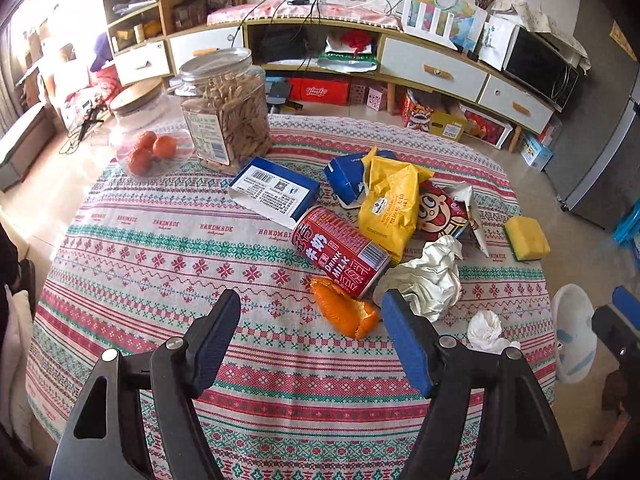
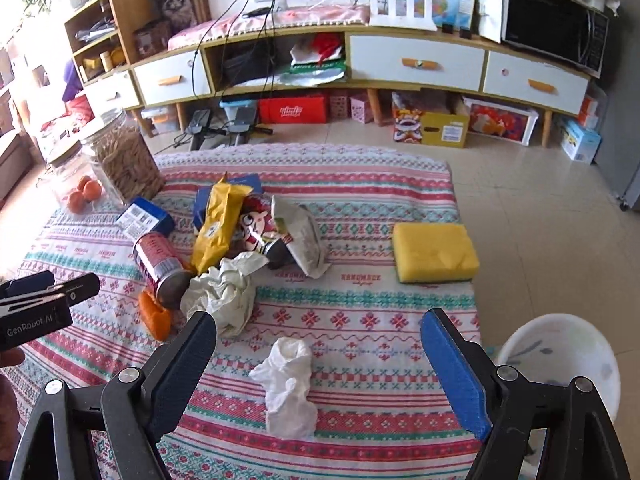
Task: Collect trash
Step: 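Move the right tool to the crumpled white tissue and grasp it, then grasp the red Drink Milk can with the left tool while the right tool holds the tissue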
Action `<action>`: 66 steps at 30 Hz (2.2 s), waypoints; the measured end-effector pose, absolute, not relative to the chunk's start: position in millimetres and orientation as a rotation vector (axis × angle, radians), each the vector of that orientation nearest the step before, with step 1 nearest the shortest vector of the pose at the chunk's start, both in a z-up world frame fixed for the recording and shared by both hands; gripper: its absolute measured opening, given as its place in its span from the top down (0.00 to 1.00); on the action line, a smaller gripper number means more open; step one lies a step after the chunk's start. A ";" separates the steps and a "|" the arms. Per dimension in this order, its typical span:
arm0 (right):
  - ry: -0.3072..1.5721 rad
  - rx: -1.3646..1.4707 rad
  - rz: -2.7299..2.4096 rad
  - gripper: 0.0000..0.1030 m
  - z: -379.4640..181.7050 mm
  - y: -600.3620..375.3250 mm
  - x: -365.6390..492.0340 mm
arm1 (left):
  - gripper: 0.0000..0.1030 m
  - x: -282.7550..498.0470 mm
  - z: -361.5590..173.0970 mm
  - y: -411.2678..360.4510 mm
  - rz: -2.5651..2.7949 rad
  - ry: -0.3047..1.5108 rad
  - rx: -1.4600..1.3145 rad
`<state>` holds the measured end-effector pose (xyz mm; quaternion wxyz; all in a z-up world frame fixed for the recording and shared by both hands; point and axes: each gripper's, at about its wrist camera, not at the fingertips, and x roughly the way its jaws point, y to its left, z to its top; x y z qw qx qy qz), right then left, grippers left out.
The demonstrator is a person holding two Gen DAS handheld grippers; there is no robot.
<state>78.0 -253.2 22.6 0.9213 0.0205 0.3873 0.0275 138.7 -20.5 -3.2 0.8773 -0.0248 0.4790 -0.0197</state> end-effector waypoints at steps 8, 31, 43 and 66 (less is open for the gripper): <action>0.906 0.070 0.064 0.15 -8.7 -241.7 97.6 | 0.27 169.2 -16.6 -3.4 -0.071 1.076 -0.215; 1.091 -0.014 -0.001 0.16 -65.5 -225.4 121.7 | 0.35 237.1 -80.8 -51.8 -0.113 1.185 -0.237; 1.197 -0.009 -0.002 0.62 -95.7 -231.5 127.5 | 0.51 217.3 -70.1 -41.2 -0.135 1.138 -0.200; 1.150 0.087 0.047 0.83 -79.2 -239.1 122.0 | 0.33 235.3 -60.6 -34.7 -0.148 1.151 -0.360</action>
